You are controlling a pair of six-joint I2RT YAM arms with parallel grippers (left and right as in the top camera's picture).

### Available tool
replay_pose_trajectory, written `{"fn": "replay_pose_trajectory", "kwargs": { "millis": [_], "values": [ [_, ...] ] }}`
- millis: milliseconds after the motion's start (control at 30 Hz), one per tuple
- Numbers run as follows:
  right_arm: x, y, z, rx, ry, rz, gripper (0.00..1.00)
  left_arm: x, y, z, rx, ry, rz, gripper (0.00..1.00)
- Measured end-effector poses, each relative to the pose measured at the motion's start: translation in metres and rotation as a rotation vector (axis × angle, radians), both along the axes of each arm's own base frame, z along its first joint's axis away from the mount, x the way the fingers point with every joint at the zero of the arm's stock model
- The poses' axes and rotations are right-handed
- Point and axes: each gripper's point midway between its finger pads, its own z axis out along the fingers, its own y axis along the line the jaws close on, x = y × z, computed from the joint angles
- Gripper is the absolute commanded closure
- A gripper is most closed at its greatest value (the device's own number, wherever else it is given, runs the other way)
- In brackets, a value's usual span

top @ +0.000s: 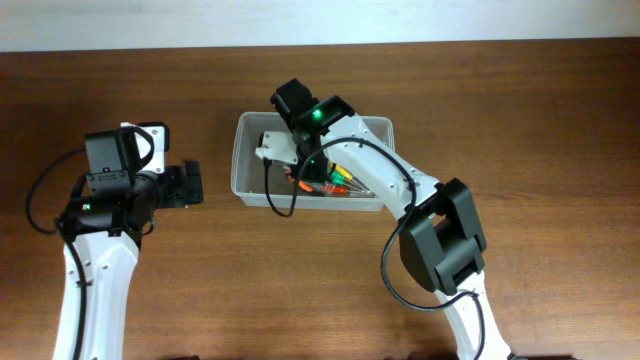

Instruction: Pack container

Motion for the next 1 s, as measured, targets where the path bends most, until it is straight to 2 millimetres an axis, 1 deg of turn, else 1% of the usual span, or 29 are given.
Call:
{"fn": "replay_pose_trajectory", "kwargs": {
  "millis": [33, 67, 100, 133, 233, 333, 367, 433, 500, 567, 633, 667, 733, 800, 833, 900, 1000],
  "values": [
    [-0.001, 0.002, 0.000, 0.001, -0.002, 0.007, 0.50, 0.000, 0.000, 0.000, 0.000, 0.000, 0.000, 0.01],
    [-0.001, 0.003, 0.001, 0.000, -0.007, 0.012, 0.42, 0.000, 0.000, 0.000, 0.000, 0.000, 0.000, 0.01],
    [-0.001, 0.004, 0.002, -0.006, -0.014, 0.014, 0.21, 0.000, 0.000, 0.000, 0.000, 0.000, 0.000, 0.01],
    [0.000, 0.003, 0.002, -0.018, -0.022, 0.008, 0.18, 0.000, 0.000, 0.000, 0.000, 0.000, 0.000, 0.01],
    [0.005, -0.005, 0.003, -0.064, -0.056, -0.048, 0.12, 0.000, 0.000, 0.000, 0.000, 0.000, 0.000, 0.01],
    [0.010, -0.019, 0.011, -0.097, -0.080, -0.153, 0.10, 0.000, 0.000, 0.000, 0.000, 0.000, 0.000, 0.01],
    [0.012, -0.024, 0.016, -0.095, -0.084, -0.197, 0.10, 0.000, 0.000, 0.000, 0.000, 0.000, 0.000, 0.01],
    [0.019, -0.033, 0.034, -0.064, -0.093, -0.307, 0.10, 0.000, 0.000, 0.000, 0.000, 0.000, 0.000, 0.01],
    [0.026, -0.046, 0.055, -0.019, -0.092, -0.419, 0.09, 0.000, 0.000, 0.000, 0.000, 0.000, 0.000, 0.01],
    [0.038, -0.067, 0.088, 0.064, -0.101, -0.560, 0.09, 0.000, 0.000, 0.000, 0.000, 0.000, 0.000, 0.01],
    [0.052, -0.094, 0.125, 0.156, -0.124, -0.689, 0.09, 0.000, 0.000, 0.000, 0.000, 0.000, 0.000, 0.01],
    [0.059, -0.114, 0.146, 0.208, -0.138, -0.763, 0.09, 0.000, 0.000, 0.000, 0.000, 0.000, 0.000, 0.01],
    [0.067, -0.156, 0.182, 0.302, -0.159, -0.902, 0.09, 0.000, 0.000, 0.000, 0.000, 0.000, 0.000, 0.01],
    [0.068, -0.194, 0.205, 0.367, -0.167, -1.013, 0.09, 0.000, 0.000, 0.000, -0.001, -0.001, 0.000, 0.01],
    [0.067, -0.217, 0.215, 0.397, -0.163, -1.080, 0.09, 0.001, -0.001, 0.001, -0.003, -0.006, -0.002, 0.01],
    [0.061, -0.257, 0.223, 0.434, -0.136, -1.198, 0.09, 0.006, -0.003, 0.004, -0.012, -0.030, -0.011, 0.01],
    [0.052, -0.299, 0.217, 0.450, -0.074, -1.328, 0.07, 0.010, -0.007, 0.008, -0.030, -0.055, -0.027, 0.01]
  ]
}}
